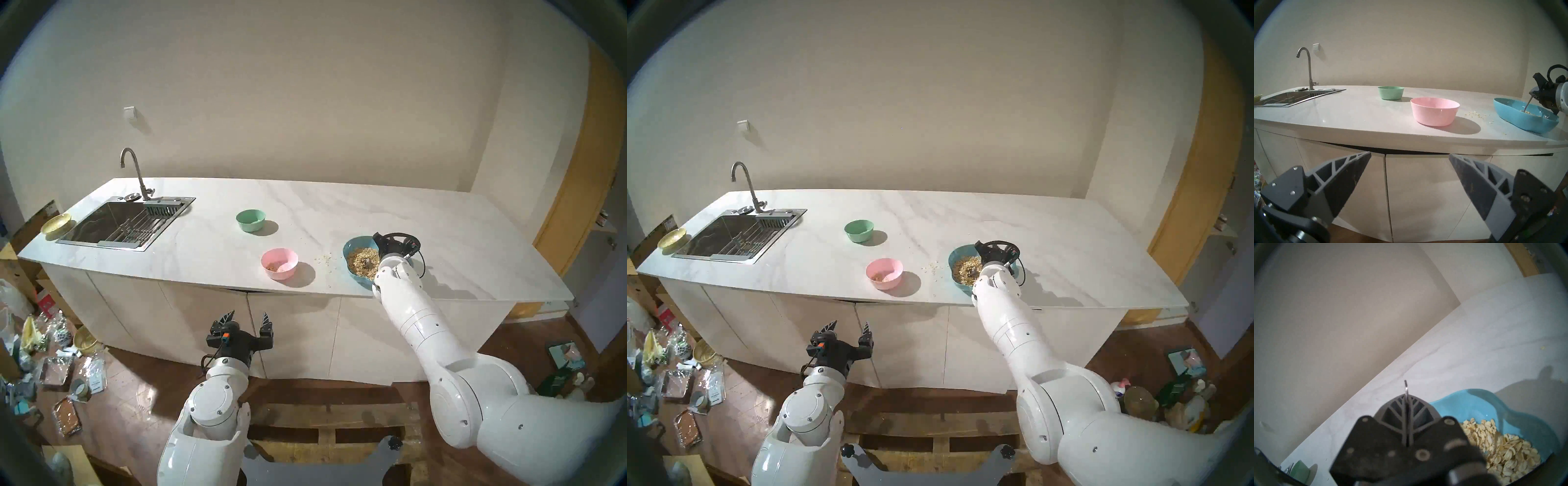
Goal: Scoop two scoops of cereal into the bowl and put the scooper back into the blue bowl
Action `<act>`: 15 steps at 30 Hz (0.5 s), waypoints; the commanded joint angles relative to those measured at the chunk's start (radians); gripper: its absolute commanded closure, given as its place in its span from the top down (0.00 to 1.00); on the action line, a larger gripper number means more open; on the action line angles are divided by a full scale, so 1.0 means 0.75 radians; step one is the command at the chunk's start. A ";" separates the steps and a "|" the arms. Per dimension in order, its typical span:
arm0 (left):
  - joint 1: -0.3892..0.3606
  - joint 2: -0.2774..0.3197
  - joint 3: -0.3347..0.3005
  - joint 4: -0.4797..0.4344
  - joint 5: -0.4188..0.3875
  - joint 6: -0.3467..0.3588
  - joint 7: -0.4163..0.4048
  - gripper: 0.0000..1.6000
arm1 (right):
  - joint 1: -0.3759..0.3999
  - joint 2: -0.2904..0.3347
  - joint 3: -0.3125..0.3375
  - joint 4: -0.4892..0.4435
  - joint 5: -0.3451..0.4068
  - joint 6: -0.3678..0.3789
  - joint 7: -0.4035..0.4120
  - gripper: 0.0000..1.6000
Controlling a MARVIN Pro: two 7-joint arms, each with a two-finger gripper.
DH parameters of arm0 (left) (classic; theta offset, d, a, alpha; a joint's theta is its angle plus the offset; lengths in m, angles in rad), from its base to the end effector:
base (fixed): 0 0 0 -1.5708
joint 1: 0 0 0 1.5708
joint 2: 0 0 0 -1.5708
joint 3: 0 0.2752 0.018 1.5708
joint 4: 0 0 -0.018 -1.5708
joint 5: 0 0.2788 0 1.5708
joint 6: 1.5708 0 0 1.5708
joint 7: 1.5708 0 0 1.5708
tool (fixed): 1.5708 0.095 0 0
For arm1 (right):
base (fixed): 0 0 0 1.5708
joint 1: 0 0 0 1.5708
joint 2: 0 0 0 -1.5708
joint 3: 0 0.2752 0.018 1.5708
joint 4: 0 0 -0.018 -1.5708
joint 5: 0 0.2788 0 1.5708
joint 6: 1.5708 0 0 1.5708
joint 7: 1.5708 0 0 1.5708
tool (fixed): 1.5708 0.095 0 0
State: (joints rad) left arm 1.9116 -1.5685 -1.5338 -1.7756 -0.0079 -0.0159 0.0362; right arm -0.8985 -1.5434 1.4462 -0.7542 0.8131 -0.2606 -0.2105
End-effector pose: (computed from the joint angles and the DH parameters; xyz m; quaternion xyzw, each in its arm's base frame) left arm 0.2929 -0.0104 -0.3324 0.7484 0.0050 0.6632 0.0047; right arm 0.5493 -0.0138 -0.2716 -0.6530 0.3423 -0.6595 0.1465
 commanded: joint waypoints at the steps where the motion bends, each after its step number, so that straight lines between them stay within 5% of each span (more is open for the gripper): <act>1: -0.006 0.001 0.003 -0.037 -0.003 -0.007 -0.007 1.00 | 0.039 -0.007 0.017 -0.037 0.017 0.007 -0.017 0.00; 15: -0.006 0.001 0.003 -0.038 -0.004 -0.007 -0.007 1.00 | 0.025 0.006 0.031 -0.024 0.035 -0.002 -0.023 0.00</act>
State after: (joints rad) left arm 1.9117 -1.5685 -1.5338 -1.7759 -0.0079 -0.0159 0.0358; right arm -0.8989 -1.5426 1.4681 -0.7555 0.8404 -0.2557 -0.2331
